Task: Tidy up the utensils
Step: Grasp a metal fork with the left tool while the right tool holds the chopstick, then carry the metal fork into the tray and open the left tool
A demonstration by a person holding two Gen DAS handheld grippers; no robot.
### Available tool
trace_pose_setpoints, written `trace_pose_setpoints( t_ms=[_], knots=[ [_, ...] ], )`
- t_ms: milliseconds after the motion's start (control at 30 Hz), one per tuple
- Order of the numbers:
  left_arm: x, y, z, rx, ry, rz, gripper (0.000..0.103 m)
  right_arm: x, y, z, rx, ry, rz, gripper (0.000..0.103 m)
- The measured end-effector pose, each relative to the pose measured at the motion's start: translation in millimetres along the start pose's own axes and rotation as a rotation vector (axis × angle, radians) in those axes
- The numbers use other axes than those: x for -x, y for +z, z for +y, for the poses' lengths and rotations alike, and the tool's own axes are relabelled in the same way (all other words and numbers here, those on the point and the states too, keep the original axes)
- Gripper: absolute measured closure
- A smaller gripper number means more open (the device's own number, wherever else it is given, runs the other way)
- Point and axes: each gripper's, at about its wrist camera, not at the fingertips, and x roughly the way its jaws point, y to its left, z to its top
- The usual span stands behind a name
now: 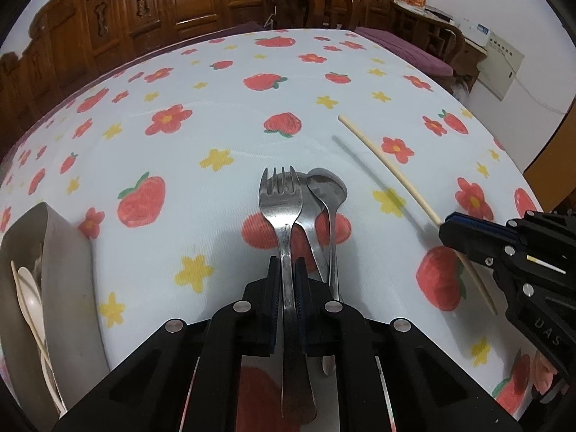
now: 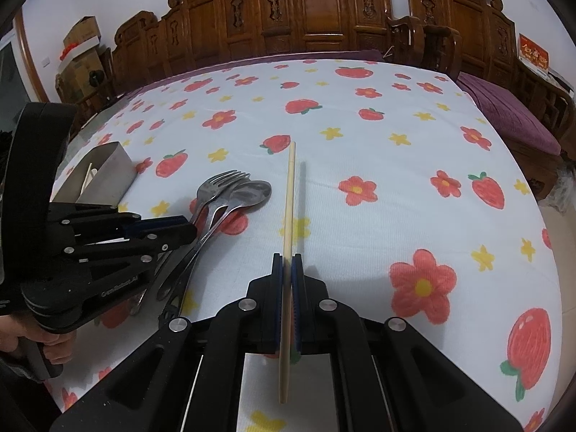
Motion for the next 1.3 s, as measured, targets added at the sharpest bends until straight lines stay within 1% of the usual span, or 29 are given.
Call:
trace_pose_setpoints(
  t_ms=[167,300,833,1100,1300],
  knots=[
    [5,-3,3,-0.001,0.008,-0.004,0.097,2,0,1,0.003,0.003,-0.003,0.097],
    [17,-7,6,-0.005,0.022,-0.025,0.097,3,0,5,0.014,0.005,-0.009,0.097],
    [88,-16,21,0.008,0.023,-0.125,0.097,19,-1,45,0.072,0.039,-0.053,0.097],
    [117,-20,41,0.029,0.042,-0.160,0.097,31,-4,67,0.098,0.067,-0.074,0.097],
    [127,-22,59,0.058,0.059,-0.171,0.097,39,-5,81,0.123,0.085,-0.090,0.097]
  ],
)
